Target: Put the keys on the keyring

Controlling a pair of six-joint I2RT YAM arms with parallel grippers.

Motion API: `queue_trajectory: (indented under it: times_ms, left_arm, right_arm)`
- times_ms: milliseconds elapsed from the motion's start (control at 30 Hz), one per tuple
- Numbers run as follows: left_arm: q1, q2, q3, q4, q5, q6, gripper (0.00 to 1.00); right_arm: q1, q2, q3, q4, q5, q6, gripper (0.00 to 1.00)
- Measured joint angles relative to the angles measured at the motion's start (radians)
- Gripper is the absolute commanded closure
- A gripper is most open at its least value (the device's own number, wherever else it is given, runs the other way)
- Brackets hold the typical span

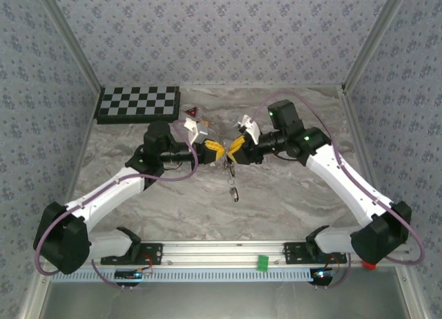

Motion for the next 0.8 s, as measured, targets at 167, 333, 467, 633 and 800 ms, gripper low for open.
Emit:
queue_trajectory:
  times_ms: [167, 333, 467, 633, 800]
  left_arm:
    - [-0.014, -0.021, -0.001, 0.042, -0.029, -0.018, 1.00]
    - [-0.019, -0.032, -0.006, 0.102, -0.058, -0.042, 1.00]
    - [-0.021, -0.033, -0.029, 0.163, -0.083, -0.073, 1.00]
    - [-0.024, -0.033, -0.052, 0.243, -0.114, -0.117, 1.00]
    - [-0.026, -0.026, -0.066, 0.336, -0.143, -0.159, 1.00]
  right_arm:
    - [-0.027, -0.090, -0.127, 0.159, 0.008, 0.103, 0.67]
    - [-0.041, -0.152, -0.219, 0.301, 0.035, 0.202, 0.66]
    - [-0.052, -0.206, -0.303, 0.434, 0.061, 0.288, 0.64]
    - [-0.064, -0.252, -0.407, 0.607, 0.084, 0.401, 0.64]
    - [-0.068, -0.256, -0.490, 0.786, 0.084, 0.512, 0.61]
